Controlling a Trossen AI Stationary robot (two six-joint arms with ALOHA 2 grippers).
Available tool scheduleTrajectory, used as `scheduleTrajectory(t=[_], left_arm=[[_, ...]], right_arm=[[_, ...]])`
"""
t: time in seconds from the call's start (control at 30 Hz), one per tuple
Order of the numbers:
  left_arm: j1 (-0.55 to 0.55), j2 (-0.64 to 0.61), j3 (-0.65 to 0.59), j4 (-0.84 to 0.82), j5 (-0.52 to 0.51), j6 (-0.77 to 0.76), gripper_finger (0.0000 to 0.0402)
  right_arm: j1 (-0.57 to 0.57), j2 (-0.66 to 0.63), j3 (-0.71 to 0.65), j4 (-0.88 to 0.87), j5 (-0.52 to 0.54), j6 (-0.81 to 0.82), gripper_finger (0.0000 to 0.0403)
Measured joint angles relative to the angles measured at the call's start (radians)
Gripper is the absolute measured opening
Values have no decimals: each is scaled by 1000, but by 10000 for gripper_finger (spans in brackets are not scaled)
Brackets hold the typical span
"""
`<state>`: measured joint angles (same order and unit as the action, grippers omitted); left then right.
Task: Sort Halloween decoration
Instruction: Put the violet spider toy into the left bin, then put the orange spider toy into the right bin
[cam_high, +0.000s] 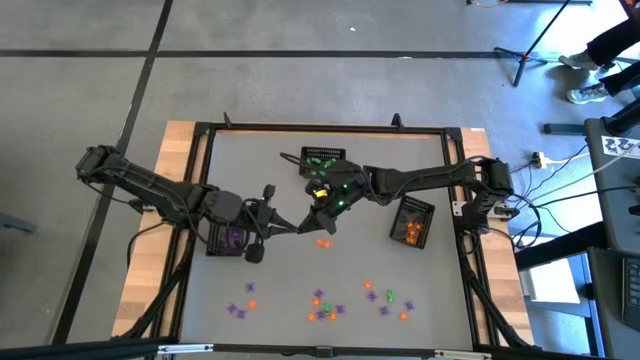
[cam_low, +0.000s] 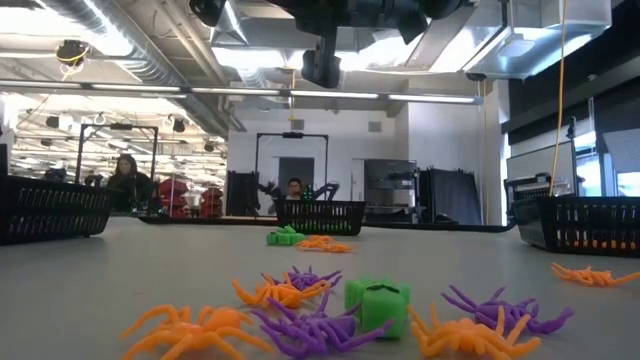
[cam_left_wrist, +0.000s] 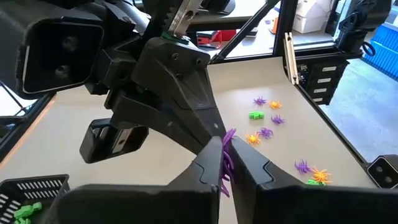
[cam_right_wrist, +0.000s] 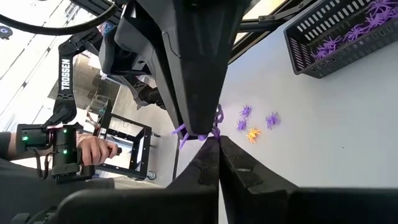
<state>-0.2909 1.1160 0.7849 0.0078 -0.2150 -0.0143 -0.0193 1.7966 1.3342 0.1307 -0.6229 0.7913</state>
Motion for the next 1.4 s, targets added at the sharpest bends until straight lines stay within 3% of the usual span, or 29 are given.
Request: scheduleTrajectory(t=[0.17, 0.37, 0.5, 0.6, 0.8, 0.93, 1.03, 1.23, 1.4], left_arm=[[0, -4, 0, -1, 0, 0, 3], [0, -46, 0, -81, -3, -18, 2], [0, -124, 0, -277, -4, -112, 2], [0, -191, 1, -504, -3, -260, 2], [0, -275, 1, -971, 23, -683, 2], [1, -281, 1, -1138, 101, -850, 21], [0, -281, 0, -1161, 157, -875, 60], [0, -278, 0, -1156, 169, -877, 153], [0, -283, 0, -1100, 127, -908, 175]], right_arm=[[0, 0, 0, 0, 4, 14, 38], [-1, 0, 0, -1, -40, 16, 154], [-1, 0, 0, -9, -78, 25, 223], [-1, 0, 0, -17, -79, 39, 251], [-1, 0, 0, -35, -63, 40, 257], [-1, 0, 0, -34, -34, 38, 250], [-1, 0, 0, -35, -17, 26, 249], [-1, 0, 0, -67, 20, -12, 249], [0, 0, 0, -198, 73, -87, 248]])
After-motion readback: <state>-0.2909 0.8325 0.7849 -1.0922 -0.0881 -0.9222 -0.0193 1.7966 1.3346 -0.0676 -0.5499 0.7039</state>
